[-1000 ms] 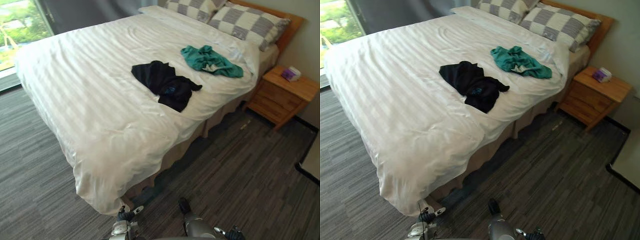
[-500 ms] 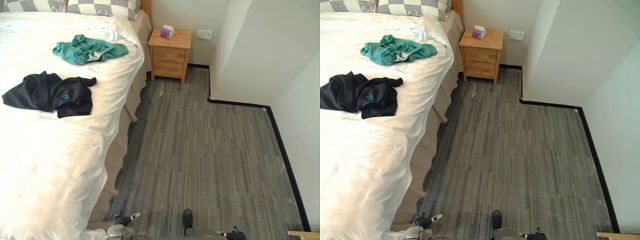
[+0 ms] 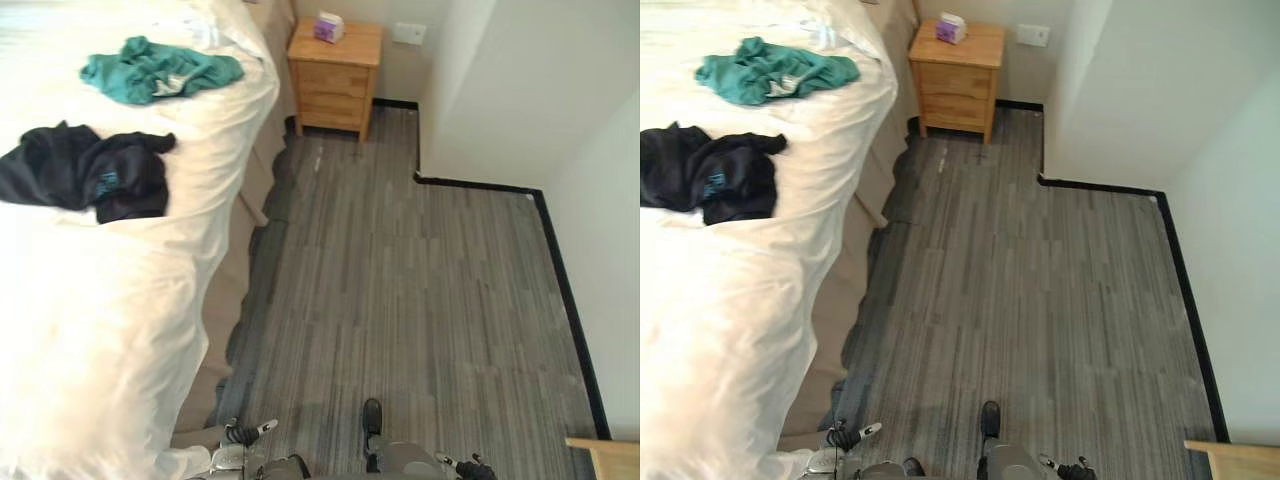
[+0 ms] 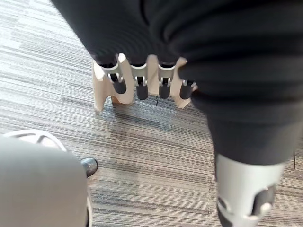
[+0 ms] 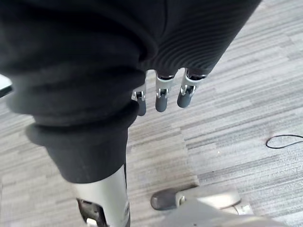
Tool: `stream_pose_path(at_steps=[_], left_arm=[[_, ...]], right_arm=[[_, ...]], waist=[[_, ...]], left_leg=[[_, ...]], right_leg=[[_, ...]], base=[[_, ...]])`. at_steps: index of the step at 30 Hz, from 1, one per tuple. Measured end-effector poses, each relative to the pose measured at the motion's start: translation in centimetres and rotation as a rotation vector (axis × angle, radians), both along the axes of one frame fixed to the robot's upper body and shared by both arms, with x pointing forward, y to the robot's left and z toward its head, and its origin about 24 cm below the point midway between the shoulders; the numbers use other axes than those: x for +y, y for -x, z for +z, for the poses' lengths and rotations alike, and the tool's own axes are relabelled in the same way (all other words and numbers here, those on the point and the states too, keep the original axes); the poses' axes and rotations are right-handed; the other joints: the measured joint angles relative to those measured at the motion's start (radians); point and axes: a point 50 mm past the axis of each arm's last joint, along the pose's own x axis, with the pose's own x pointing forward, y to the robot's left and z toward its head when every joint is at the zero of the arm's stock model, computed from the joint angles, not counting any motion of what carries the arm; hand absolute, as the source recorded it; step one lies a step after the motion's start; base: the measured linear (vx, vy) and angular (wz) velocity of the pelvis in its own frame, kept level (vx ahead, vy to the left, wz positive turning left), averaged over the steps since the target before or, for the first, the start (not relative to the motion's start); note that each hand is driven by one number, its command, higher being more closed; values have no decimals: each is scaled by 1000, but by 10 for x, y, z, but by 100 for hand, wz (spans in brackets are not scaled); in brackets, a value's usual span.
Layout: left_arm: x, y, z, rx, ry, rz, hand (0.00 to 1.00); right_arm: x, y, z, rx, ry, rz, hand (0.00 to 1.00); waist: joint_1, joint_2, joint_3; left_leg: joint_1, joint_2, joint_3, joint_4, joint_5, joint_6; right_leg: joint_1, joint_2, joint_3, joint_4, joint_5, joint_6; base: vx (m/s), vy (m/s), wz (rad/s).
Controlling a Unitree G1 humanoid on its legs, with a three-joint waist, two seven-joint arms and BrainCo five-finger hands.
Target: Tidy the bed and pick cloth on bed and put in laundry
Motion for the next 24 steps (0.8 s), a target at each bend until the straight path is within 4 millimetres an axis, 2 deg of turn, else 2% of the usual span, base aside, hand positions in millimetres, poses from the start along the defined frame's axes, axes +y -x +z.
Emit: stream_pose_path(at_steps=[1,2,3,5,6,8,9,10,11,12,13,14,16,18,19,20,21,22,23,24], left_arm=[[-1,-3,2,-19,2,3,0],[-5,-8,4,-40,8,-1,0],[-10,-14,5,-55,23,-5,0],[-14,-18,5,-68,33,-2,0],[-14,-19,6,-76,35,-1,0],[-14,-21,7,-90,33,-6,0],[-15,-23,7,-92,33,-14,0],[-18,-26,8,-98,34,-32,0],[-19,-27,8,-98,37,-40,0],[-20,-28,9,-102,35,-48,0],[-21,-29,9,-103,34,-60,0],[-19,-32,11,-111,27,-68,0],[-18,-33,11,-114,25,-65,0],[-15,-29,9,-97,22,-53,0],[-14,-24,7,-84,21,-48,0],[-11,-17,5,-64,16,-44,0],[-8,-17,6,-63,6,-47,0],[-7,-16,5,-56,3,-51,0],[-7,-14,4,-46,5,-50,0],[-7,-9,2,-26,8,-44,0]], right_arm=[[-1,2,0,7,6,13,0],[-2,-3,1,-5,11,27,0],[-5,-13,4,-29,22,30,0],[-6,-17,4,-37,22,25,0],[-6,-19,5,-42,22,25,0],[-4,-24,5,-58,12,1,0],[-4,-24,5,-63,12,-8,0],[-5,-26,6,-70,14,-18,0],[-5,-27,6,-78,17,-17,0],[-4,-27,6,-79,15,-17,0],[-4,-28,7,-84,18,-13,0],[-3,-29,7,-86,15,-10,0],[-1,-29,6,-84,11,-1,0],[2,-30,6,-82,11,14,0],[2,-27,5,-79,7,-1,0],[3,-22,4,-68,4,-10,0],[4,-18,3,-60,0,-12,0],[6,-11,1,-42,-4,-17,0],[6,-10,1,-39,-4,-17,0],[6,-8,2,-42,-1,-20,0]], waist=[[4,5,2],[11,-4,11],[5,12,23],[9,14,27],[11,13,27],[9,1,34],[9,0,34],[10,1,35],[13,6,38],[19,4,38],[31,4,35],[32,0,37],[38,-12,34],[36,-25,32],[36,-29,26],[33,-43,16],[29,-55,16],[22,-66,16],[19,-66,17],[1,-57,21]], left_leg=[[-60,31,-50,148,86,59],[-149,37,-129,281,162,62],[-223,-13,-192,326,72,47],[-262,-57,-206,291,23,48],[-276,-84,-206,235,7,55],[-297,-148,-188,-2,2,58],[-303,-165,-190,-84,8,59],[-311,-198,-194,-268,41,61],[-324,-212,-194,-412,126,91],[-325,-216,-193,-433,177,96],[-319,-231,-184,-445,246,122],[-311,-250,-171,-424,214,192],[-304,-274,-158,-371,170,265],[-252,-305,-144,-375,147,280],[-207,-318,-146,-395,116,276],[-130,-348,-162,-430,51,285],[-103,-364,-179,-435,35,287],[-48,-386,-216,-444,8,287],[-18,-390,-235,-449,1,287],[49,-391,-290,-478,-7,287]], right_leg=[[16,12,26,0,-12,-9],[38,14,73,-12,-19,-21],[48,10,121,-18,-23,-38],[67,6,157,-39,-22,-38],[89,2,178,-55,-20,-34],[167,-14,217,-116,-22,-11],[182,-19,221,-133,-26,-4],[209,-29,228,-166,-33,6],[237,-34,233,-197,-45,20],[251,-42,236,-208,-53,27],[269,-61,239,-214,-80,48],[273,-83,229,-207,-91,63],[275,-113,218,-159,-88,75],[257,-138,208,-25,-88,103],[224,-147,207,104,-101,133],[131,-158,211,397,-88,188],[86,-171,218,525,-46,236],[13,-193,207,719,14,257],[-17,-205,194,798,4,243],[-69,-220,133,894,-35,190]], base=[[183,-191,-79],[342,-189,-109],[354,-111,-96],[252,-66,-66],[290,-44,-68],[391,-27,-58],[495,25,-30],[426,42,-19],[560,72,-17],[539,94,-15],[684,138,-4],[577,131,2],[557,128,7],[524,124,2],[499,126,-1],[479,113,10],[585,69,45],[486,17,61],[626,-35,96],[433,-73,100]])
